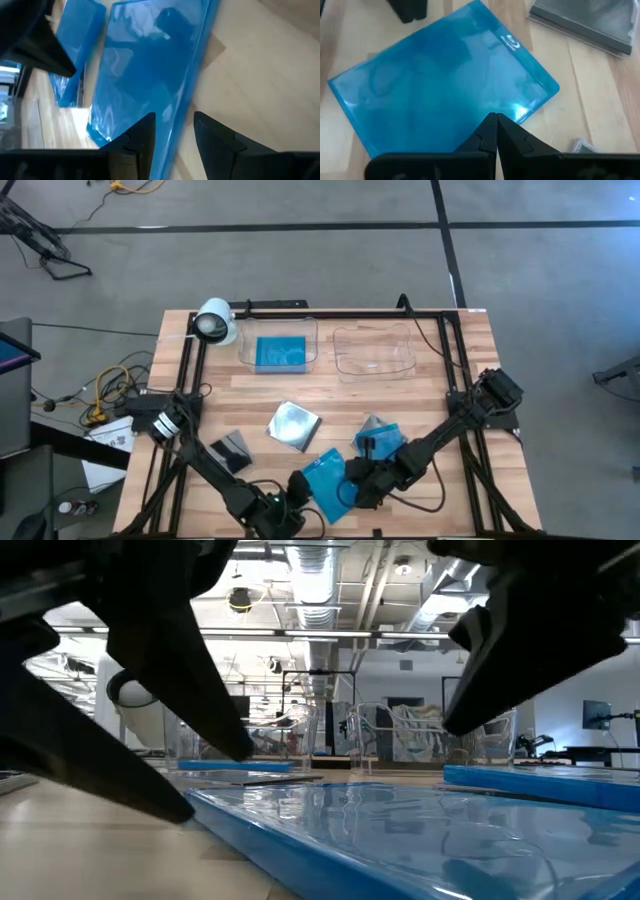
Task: Pick & place jewel cases by type
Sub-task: Put the left blue cd case into the left transparent bin
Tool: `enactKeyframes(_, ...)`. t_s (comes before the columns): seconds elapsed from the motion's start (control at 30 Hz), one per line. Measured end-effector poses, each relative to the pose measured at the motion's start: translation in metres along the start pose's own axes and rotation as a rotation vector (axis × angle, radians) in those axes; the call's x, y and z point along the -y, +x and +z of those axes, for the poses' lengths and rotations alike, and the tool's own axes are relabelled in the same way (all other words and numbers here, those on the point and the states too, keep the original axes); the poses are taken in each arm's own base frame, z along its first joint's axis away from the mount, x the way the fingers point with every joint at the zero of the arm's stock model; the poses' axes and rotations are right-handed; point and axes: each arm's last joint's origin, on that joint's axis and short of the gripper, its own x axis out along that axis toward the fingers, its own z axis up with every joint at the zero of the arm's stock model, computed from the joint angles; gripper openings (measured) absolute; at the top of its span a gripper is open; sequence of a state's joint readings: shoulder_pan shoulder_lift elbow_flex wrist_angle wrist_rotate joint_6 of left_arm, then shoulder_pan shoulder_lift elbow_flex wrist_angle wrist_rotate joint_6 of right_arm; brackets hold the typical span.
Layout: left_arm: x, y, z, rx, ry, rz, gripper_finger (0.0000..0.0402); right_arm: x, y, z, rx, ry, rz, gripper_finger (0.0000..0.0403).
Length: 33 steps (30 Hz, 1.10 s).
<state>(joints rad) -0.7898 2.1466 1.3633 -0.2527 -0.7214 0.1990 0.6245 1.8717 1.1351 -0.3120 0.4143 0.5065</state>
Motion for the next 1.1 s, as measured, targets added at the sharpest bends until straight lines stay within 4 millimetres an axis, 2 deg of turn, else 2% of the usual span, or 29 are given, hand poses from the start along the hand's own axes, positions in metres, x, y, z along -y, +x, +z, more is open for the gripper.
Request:
enactKeyframes(0.4, 0.002, 0.005, -0.002, -0.025, 0.150, -0.011, 0.0129, 0.011, 0.004, 0.004, -0.018, 0.105, -0.020, 0.0000)
enactKeyframes(0.63, 0.001, 0.011, -0.004, -0.041, 0.157, 0.014, 0.0129, 0.013, 0.006, 0.004, -0.047, 0.150, 0.004, 0.0000)
enactKeyframes(0.9, -0.006, 0.019, -0.007, -0.044, 0.205, -0.050, 0.0128, 0.018, 0.008, 0.006, -0.073, 0.173, 0.037, 0.0000)
enactKeyframes(1.03, -0.011, 0.023, -0.007, -0.063, 0.217, -0.052, 0.0128, 0.020, 0.016, 0.002, -0.116, 0.186, 0.045, 0.0000)
enactKeyframes(1.1, -0.014, 0.024, -0.006, -0.068, 0.209, -0.049, 0.0128, 0.019, 0.026, 0.003, -0.123, 0.203, 0.080, 0.0000)
